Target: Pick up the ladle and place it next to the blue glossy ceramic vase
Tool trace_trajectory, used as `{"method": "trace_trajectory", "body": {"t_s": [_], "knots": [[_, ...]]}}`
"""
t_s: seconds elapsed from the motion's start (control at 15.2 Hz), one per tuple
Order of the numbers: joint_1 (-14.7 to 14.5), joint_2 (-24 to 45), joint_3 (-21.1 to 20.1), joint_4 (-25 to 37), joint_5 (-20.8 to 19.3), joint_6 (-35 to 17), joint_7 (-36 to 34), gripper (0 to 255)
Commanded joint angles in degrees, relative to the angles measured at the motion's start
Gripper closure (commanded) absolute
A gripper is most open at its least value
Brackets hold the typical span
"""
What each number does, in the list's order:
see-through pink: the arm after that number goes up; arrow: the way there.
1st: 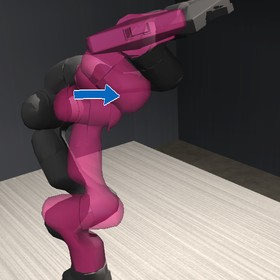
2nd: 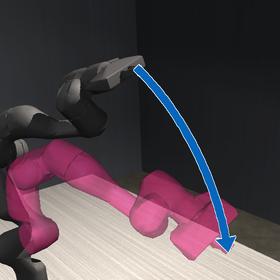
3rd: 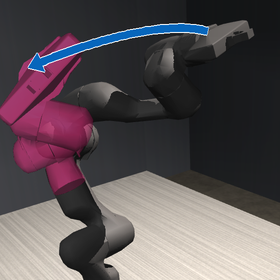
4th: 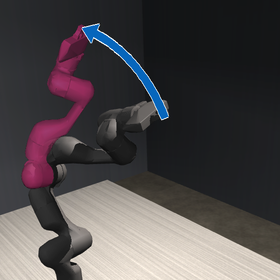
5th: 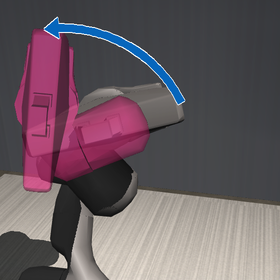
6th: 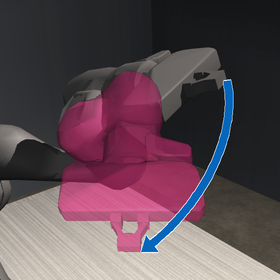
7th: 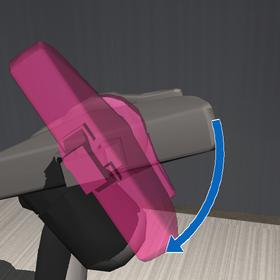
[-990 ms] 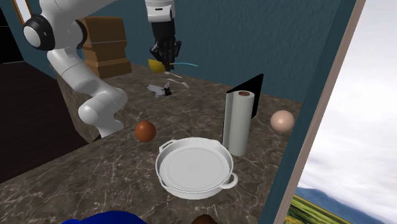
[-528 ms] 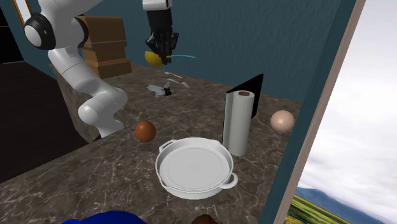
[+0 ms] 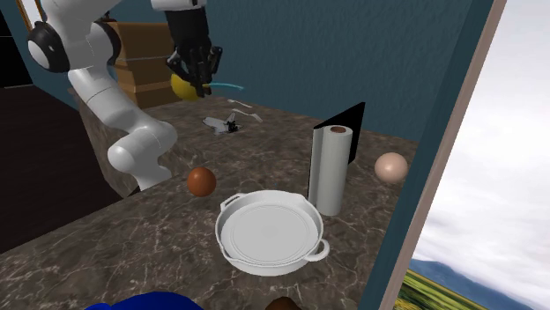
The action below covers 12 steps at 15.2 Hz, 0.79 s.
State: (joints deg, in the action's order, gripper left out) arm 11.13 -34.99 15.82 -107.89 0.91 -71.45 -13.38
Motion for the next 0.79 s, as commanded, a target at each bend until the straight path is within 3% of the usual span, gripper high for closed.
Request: {"method": "trace_trajectory", "body": {"t_s": [0.0, 0.73], "knots": [[0.4, 0.3, 2.4, 1.1, -1.5, 0.8, 3.0, 255], [1.2, 7.5, 17.8, 11.0, -7.6, 3.3, 20.7, 255]]}}
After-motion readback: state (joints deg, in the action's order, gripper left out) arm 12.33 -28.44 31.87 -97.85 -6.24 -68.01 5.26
